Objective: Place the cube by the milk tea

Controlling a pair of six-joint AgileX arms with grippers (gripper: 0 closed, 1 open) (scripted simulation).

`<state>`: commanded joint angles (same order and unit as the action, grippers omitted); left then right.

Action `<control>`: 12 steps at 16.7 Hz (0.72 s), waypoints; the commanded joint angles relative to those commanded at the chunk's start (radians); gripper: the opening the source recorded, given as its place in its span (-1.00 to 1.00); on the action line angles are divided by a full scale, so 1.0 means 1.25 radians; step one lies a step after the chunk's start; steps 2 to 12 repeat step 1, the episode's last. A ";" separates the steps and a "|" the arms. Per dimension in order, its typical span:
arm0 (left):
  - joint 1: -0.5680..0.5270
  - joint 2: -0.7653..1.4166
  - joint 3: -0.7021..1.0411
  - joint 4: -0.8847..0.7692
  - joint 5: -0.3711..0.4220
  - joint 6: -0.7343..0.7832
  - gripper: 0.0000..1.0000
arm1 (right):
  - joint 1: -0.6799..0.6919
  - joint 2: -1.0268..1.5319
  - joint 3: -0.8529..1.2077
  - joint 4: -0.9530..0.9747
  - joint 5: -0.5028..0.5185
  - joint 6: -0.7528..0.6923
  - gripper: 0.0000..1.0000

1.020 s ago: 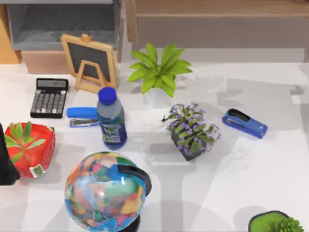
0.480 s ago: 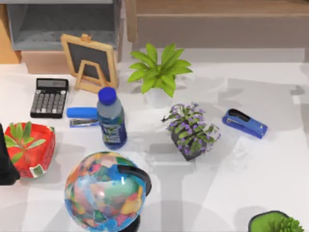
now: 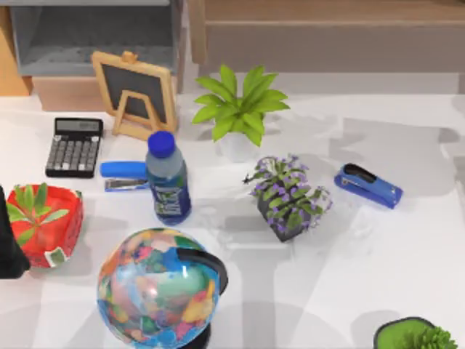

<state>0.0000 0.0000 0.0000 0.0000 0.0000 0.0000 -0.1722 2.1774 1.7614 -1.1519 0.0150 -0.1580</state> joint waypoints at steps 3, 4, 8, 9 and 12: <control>0.000 0.000 0.000 0.000 0.000 0.000 1.00 | 0.000 0.000 0.000 0.000 0.000 0.000 1.00; 0.000 0.000 0.000 0.000 0.000 0.000 1.00 | 0.000 0.000 0.000 0.000 0.000 0.000 1.00; 0.000 0.000 0.000 0.000 0.000 0.000 1.00 | 0.000 0.000 0.000 0.000 0.000 0.000 1.00; 0.000 0.000 0.000 0.000 0.000 0.000 1.00 | 0.000 0.000 0.000 0.000 0.000 0.000 1.00; 0.000 0.000 0.000 0.000 0.000 0.000 1.00 | 0.000 0.000 0.000 0.000 0.000 0.000 1.00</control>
